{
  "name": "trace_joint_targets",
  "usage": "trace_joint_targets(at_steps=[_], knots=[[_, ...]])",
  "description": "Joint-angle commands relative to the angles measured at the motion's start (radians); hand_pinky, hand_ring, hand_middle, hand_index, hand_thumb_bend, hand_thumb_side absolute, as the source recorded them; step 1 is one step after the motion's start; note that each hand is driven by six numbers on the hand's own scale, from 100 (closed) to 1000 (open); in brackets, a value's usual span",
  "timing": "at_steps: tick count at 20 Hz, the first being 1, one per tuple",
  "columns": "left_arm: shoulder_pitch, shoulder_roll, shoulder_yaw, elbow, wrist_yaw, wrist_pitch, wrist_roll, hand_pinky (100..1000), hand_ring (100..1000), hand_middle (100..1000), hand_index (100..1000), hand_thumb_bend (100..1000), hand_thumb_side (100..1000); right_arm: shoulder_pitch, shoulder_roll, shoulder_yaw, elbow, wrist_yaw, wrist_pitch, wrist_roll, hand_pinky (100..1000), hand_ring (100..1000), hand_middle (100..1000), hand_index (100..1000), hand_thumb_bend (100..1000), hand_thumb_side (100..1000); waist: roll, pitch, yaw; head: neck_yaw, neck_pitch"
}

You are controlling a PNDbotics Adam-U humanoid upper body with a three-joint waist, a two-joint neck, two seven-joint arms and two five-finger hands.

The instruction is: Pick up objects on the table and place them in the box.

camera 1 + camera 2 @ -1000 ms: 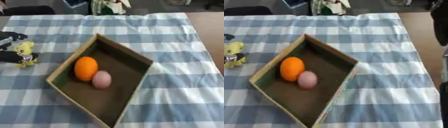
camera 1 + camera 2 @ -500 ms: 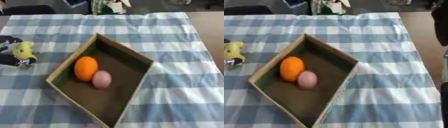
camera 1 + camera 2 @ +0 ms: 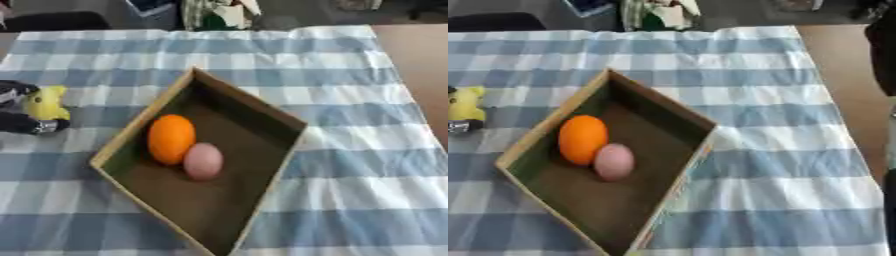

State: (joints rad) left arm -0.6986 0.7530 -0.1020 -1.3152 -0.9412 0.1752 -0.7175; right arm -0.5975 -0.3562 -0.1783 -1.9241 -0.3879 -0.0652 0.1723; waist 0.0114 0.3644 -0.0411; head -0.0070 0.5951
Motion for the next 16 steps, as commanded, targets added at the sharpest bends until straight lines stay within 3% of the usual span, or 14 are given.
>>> trace_joint_targets(at_steps=[1,7,13,16], knots=[[-0.015,0.013,-0.002,0.012,-0.006,-0.01,0.0,740,968,927,1000,539,854,-0.011,-0.025,-0.007,-0.007,0.006,0.0,0.0,815,636,502,767,100,645,0.001,-0.016,-0.001,0.003,-0.013],[-0.02,0.008,-0.009,0.023,-0.014,-0.02,-0.001,733,959,916,1000,526,846,-0.01,-0.023,-0.007,-0.007,0.006,0.004,-0.004,817,635,501,766,100,645,0.001,-0.016,-0.002,0.005,-0.017],[-0.026,0.004,-0.009,0.028,-0.026,-0.003,0.027,693,919,858,967,235,715,-0.007,-0.023,-0.008,-0.007,0.01,0.009,-0.008,818,635,499,763,100,646,0.001,-0.017,-0.003,0.006,-0.018],[-0.027,0.003,-0.013,0.034,-0.032,0.004,0.038,682,909,842,949,244,634,-0.007,-0.022,-0.009,-0.009,0.011,0.012,-0.012,818,635,499,762,100,647,0.002,-0.017,-0.002,0.006,-0.018]])
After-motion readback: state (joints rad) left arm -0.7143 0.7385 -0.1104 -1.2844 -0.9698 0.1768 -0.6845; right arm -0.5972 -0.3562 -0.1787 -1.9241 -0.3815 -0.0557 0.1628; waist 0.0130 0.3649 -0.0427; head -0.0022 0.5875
